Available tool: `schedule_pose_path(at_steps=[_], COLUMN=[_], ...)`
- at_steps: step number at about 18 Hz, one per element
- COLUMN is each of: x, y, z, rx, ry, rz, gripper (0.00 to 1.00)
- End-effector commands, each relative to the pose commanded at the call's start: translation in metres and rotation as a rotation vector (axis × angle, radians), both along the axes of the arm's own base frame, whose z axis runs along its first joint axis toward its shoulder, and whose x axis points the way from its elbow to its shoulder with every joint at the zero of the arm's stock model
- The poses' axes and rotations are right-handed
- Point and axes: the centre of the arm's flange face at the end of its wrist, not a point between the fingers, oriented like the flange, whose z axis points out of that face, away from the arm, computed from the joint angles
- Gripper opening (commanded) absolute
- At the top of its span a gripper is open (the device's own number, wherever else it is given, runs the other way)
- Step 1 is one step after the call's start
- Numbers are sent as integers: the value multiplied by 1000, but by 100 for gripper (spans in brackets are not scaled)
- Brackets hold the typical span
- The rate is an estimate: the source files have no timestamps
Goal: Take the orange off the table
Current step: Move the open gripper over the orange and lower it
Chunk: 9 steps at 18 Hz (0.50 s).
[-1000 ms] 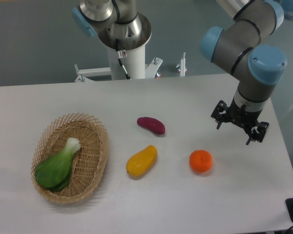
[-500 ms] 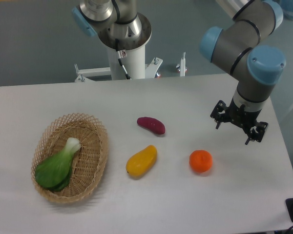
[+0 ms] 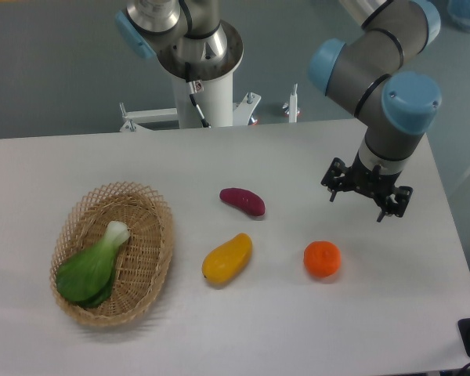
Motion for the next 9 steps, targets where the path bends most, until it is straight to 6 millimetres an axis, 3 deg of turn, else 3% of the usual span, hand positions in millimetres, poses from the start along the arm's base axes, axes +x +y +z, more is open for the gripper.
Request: schedule_pose_path(at_steps=[3, 9], x=[12, 11], y=[3, 6], z=[-18, -39], rx=[-12, -15], ry=[-24, -30], rz=[14, 23], gripper=[100, 100])
